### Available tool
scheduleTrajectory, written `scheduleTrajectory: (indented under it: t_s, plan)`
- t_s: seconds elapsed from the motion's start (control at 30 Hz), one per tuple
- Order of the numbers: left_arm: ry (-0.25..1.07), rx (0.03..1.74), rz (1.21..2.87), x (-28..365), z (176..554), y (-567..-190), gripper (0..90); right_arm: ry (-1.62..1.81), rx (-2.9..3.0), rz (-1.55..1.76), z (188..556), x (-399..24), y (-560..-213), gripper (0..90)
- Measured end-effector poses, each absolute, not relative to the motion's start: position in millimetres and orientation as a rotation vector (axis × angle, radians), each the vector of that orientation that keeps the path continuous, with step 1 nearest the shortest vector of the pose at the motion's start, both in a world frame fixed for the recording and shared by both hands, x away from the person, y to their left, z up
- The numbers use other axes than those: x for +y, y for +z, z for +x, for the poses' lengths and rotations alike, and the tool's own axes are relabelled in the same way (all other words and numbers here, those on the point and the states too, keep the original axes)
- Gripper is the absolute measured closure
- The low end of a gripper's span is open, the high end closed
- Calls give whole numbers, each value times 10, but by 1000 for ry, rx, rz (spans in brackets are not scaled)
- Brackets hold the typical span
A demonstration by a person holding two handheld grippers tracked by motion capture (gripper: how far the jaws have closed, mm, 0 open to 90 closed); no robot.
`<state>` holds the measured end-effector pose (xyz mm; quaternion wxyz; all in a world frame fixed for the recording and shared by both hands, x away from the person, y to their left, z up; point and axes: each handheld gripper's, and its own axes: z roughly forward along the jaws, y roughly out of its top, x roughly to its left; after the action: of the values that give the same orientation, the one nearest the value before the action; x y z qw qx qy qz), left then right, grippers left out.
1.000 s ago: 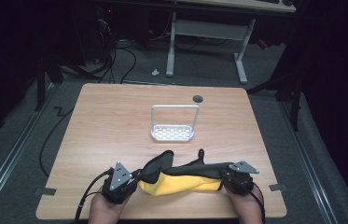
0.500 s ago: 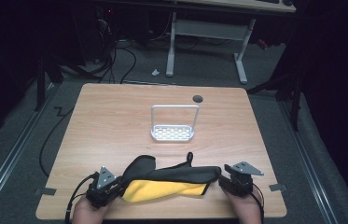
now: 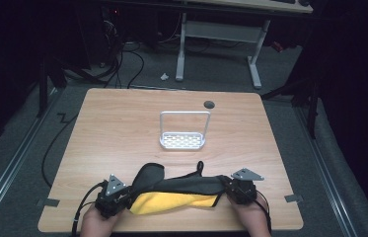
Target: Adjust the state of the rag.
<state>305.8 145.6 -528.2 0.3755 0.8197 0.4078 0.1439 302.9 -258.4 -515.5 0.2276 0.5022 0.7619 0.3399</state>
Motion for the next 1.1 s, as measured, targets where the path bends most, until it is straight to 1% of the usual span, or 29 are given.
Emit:
scheduleTrajectory:
  t_s: [0.13,0.17,0.2,0.23,0.33,0.37,0.43,0.5,0.53,0.57,0.6,0.63,0.67,0.7,0.73,0.83,0.87,0.9,0.93,1.0,1.03,1.07,1.1]
  plan:
    - [392,1015,2075,1237,3301,-5198,801,973,1960,1331,3069,-2718,-4855,832]
    - [392,1015,2075,1237,3301,-5198,805,973,1960,1331,3069,-2718,-4855,832]
    - [389,1013,2028,1161,3387,-5136,805,984,1926,1324,3078,-2764,-4760,832]
    - [404,990,1982,1045,3485,-5022,805,1008,1863,1303,3072,-2864,-4528,829]
    - [429,976,1983,995,3550,-4967,798,1055,1812,1304,2980,-2963,-4308,821]
    - [429,976,1983,995,3550,-4967,796,1055,1812,1304,2980,-2963,-4308,821]
    - [433,1026,2015,1094,3576,-5064,779,1085,1838,1341,2851,-2955,-4419,809]
    - [434,1075,2021,1202,3561,-5139,739,1071,1874,1363,2778,-2908,-4583,796]
    - [434,1075,2021,1202,3561,-5139,727,1071,1874,1363,2778,-2908,-4583,796]
    - [428,1110,2012,1325,3505,-5185,698,1062,1929,1400,2690,-2839,-4824,781]
    - [428,1110,2012,1325,3505,-5185,674,1062,1929,1400,2690,-2839,-4824,781]
    - [427,1118,2014,1373,3473,-5192,642,1048,1980,1416,2644,-2803,-4968,742]
    - [448,1123,2015,1415,3433,-5189,642,1048,1980,1416,2644,-2803,-4968,742]
    - [460,1132,2010,1450,3382,-5175,623,1040,1998,1430,2626,-2792,-5012,716]
    - [464,1114,1985,1490,3278,-5131,604,1040,1988,1431,2625,-2810,-5011,665]
    - [455,1076,1990,1448,3191,-5085,609,1068,1953,1454,2632,-2850,-4978,642]
    - [439,1051,1989,1400,3150,-5072,609,1076,1943,1459,2635,-2867,-4970,625]
    - [401,994,2003,1266,3071,-5077,619,1086,1928,1465,2623,-2881,-4949,613]
    - [401,994,2003,1266,3071,-5077,632,1086,1928,1465,2623,-2881,-4949,613]
    - [352,932,2064,1064,3019,-5153,638,1083,1909,1448,2587,-2891,-4911,607]
    - [352,932,2064,1064,3019,-5153,639,1086,1908,1442,2580,-2893,-4906,605]
    - [361,910,2141,970,3011,-5232,640,1083,1905,1438,2567,-2894,-4897,605]
    - [361,910,2141,970,3011,-5232,644,1083,1905,1438,2567,-2894,-4897,605]
